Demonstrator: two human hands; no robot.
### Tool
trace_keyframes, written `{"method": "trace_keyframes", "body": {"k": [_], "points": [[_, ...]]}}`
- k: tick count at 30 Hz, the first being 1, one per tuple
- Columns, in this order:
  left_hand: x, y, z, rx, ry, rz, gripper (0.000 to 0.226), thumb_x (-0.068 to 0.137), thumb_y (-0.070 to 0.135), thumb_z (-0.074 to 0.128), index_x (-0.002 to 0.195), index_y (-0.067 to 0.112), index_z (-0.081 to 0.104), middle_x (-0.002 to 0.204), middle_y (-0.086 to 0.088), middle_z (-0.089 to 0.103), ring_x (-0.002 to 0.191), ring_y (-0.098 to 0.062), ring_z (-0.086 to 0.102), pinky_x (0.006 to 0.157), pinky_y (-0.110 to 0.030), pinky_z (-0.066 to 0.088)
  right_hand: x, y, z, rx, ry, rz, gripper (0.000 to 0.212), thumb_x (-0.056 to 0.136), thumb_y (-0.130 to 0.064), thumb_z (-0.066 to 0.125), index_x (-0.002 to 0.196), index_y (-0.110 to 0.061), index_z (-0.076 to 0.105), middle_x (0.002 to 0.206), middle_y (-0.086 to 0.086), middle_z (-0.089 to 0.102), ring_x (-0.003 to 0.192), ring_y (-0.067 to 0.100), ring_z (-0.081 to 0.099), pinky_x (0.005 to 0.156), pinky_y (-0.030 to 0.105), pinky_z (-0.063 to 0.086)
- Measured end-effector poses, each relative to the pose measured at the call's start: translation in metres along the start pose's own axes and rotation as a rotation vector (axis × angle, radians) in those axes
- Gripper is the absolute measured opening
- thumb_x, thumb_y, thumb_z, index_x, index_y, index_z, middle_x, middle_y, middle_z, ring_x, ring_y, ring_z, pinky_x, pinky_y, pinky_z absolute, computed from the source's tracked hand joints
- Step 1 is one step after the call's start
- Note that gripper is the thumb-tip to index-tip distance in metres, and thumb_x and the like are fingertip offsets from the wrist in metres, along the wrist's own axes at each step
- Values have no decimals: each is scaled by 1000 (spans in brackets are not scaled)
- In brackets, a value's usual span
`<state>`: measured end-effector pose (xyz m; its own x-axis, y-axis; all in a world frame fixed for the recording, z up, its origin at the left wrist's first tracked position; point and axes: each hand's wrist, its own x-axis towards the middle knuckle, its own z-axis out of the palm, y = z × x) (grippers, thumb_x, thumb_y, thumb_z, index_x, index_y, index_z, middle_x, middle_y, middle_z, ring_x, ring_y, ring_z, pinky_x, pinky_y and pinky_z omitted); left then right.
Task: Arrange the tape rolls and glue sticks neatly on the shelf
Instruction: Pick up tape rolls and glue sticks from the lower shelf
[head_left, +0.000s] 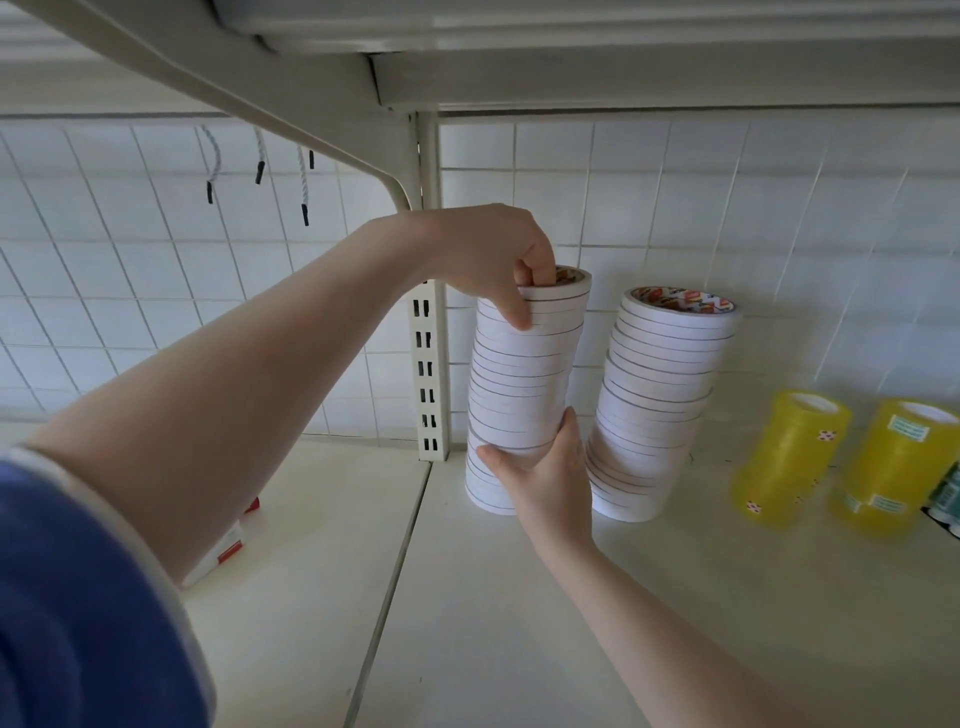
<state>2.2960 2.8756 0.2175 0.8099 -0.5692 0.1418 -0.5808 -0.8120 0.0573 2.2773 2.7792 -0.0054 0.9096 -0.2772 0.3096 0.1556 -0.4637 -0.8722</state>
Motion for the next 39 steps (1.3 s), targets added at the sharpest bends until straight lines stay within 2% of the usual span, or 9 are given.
{"method": "trace_keyframes", "body": {"k": [3,9,17,21,24,28,30,34,39], "points": [[0,0,0,-2,-2,9,24,76,23,74,99,23,68,87,15,62,90,-8,56,84,-25,45,2,-1,2,43,23,7,99,51,-57,75,132,-16,36,123,-4,50,115,18,48,89,39,46],[1,0,0,16,-5,4,22,76,24,74,97,23,68,89,10,63,92,-12,56,84,-27,45,7,0,-2,98,0,-17,78,52,-54,74,118,-26,43,112,-14,56,102,12,54,79,34,48],[0,0,-1,17,-15,-1,16,76,23,74,90,26,66,87,7,63,89,-12,56,84,-30,46,8,4,-6,66,-6,-52,72,62,-47,78,121,-24,46,108,-11,60,100,13,55,78,33,47],[2,2,-1,25,-26,1,13,77,24,73,87,28,65,86,8,61,88,-12,55,83,-30,46,7,2,-3,49,-8,-79,75,67,-43,77,128,-19,42,118,-7,57,109,17,52,84,34,46],[4,3,-2,46,-33,-6,12,77,25,72,86,27,64,89,5,61,87,-13,54,80,-28,45,2,4,-8,-61,-61,-104,88,79,-39,71,145,-7,22,141,2,41,127,19,39,98,27,37],[5,7,-1,59,-48,-19,10,78,28,71,80,30,62,85,6,59,84,-14,53,71,-24,41,-15,12,-25,-211,-208,-128,81,88,-39,59,148,-10,13,149,3,30,134,17,31,101,24,31],[6,10,-1,46,-29,-28,13,78,32,71,89,27,65,90,9,62,90,-12,56,78,-25,45,-24,17,-39,-269,-285,-134,72,90,-39,55,148,-15,17,144,-2,36,133,16,32,100,25,31],[8,22,-1,35,38,-34,34,79,34,69,111,23,64,100,11,63,98,-9,56,92,-31,47,-34,28,-71,-426,-365,-91,45,92,-38,52,128,-11,46,123,1,52,118,19,45,89,28,36],[19,36,2,28,139,4,45,78,36,71,120,26,57,109,10,56,105,-9,52,90,-26,42,-36,44,-107,-521,-302,-30,35,92,-35,51,119,-13,54,118,1,56,110,20,51,89,30,40]]}}
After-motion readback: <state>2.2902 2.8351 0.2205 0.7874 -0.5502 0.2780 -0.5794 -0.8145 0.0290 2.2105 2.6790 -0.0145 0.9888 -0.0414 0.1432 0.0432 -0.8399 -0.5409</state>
